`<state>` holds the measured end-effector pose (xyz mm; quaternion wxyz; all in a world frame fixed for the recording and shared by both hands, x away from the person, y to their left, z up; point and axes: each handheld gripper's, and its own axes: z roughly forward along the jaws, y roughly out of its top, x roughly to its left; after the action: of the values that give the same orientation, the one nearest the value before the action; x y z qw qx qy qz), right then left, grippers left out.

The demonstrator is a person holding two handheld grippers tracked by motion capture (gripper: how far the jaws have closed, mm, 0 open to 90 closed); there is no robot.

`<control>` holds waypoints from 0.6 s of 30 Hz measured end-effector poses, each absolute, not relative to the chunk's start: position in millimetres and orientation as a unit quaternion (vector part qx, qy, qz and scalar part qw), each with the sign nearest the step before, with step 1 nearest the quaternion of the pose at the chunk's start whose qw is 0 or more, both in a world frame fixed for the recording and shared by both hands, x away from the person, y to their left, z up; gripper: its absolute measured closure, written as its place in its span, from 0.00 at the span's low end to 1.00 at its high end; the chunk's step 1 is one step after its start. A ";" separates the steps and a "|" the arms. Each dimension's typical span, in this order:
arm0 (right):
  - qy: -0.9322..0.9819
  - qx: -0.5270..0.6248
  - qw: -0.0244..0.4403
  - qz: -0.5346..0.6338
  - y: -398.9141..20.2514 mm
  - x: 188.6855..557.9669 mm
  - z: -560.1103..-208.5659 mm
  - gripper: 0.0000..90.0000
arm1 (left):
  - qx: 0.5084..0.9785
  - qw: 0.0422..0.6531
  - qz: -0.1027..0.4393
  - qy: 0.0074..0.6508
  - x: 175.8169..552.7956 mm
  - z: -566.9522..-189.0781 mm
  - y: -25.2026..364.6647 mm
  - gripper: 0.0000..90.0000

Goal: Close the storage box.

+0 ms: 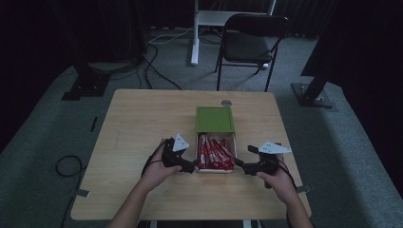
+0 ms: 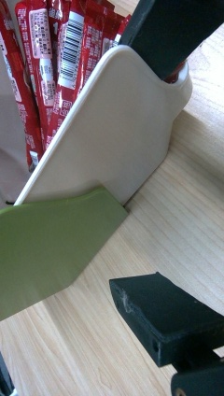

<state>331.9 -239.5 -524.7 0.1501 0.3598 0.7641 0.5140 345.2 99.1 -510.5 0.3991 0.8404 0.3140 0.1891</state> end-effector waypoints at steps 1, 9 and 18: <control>0.764 0.361 0.150 0.514 -239.7 333.0 -524.7 0.14 | 0.840 0.400 0.189 0.314 346.1 -510.6 98.9 0.03; 0.762 0.366 0.159 0.510 -239.5 339.0 -523.8 0.14 | 0.842 0.392 0.195 0.315 351.9 -509.2 96.3 0.02; 0.757 0.372 0.163 0.512 -239.1 345.0 -523.1 0.14 | 0.835 0.397 0.199 0.325 358.3 -508.6 95.8 0.02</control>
<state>345.0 -239.1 -523.1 0.1632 0.3717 0.7573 0.5116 358.3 95.8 -508.6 0.3972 0.8349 0.3249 0.1991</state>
